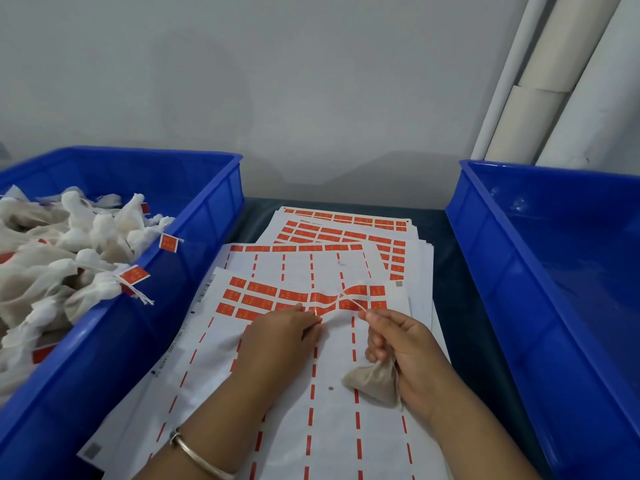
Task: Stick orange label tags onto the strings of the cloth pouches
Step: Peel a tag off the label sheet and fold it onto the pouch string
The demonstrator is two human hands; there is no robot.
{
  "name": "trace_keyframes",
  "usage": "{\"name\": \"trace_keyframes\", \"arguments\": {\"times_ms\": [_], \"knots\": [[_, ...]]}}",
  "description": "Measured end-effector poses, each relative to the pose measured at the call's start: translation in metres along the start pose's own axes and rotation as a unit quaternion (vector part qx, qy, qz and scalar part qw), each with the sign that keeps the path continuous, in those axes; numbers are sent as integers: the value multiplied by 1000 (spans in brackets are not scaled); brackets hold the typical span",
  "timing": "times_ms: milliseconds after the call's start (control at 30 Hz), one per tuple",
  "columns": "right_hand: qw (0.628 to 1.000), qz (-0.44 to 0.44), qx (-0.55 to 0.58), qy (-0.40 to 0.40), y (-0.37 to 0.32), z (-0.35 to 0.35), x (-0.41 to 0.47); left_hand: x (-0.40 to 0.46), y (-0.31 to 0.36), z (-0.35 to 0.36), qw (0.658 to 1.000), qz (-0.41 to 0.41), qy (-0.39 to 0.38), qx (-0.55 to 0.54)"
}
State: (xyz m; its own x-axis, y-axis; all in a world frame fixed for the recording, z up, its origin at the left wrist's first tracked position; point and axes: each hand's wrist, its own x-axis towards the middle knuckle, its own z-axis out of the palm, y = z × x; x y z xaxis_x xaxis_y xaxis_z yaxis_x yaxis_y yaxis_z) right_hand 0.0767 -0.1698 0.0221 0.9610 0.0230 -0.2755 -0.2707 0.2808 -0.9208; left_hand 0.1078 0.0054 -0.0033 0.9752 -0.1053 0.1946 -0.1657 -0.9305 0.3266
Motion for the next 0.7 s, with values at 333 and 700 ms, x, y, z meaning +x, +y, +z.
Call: {"name": "trace_keyframes", "arguments": {"times_ms": [333, 700], "knots": [[1000, 6, 0, -7, -3, 1, -3, 4, -1, 0, 998, -52, -2, -32], [1000, 13, -8, -4, -5, 2, -4, 4, 2, 2, 991, -97, 22, -88]]}}
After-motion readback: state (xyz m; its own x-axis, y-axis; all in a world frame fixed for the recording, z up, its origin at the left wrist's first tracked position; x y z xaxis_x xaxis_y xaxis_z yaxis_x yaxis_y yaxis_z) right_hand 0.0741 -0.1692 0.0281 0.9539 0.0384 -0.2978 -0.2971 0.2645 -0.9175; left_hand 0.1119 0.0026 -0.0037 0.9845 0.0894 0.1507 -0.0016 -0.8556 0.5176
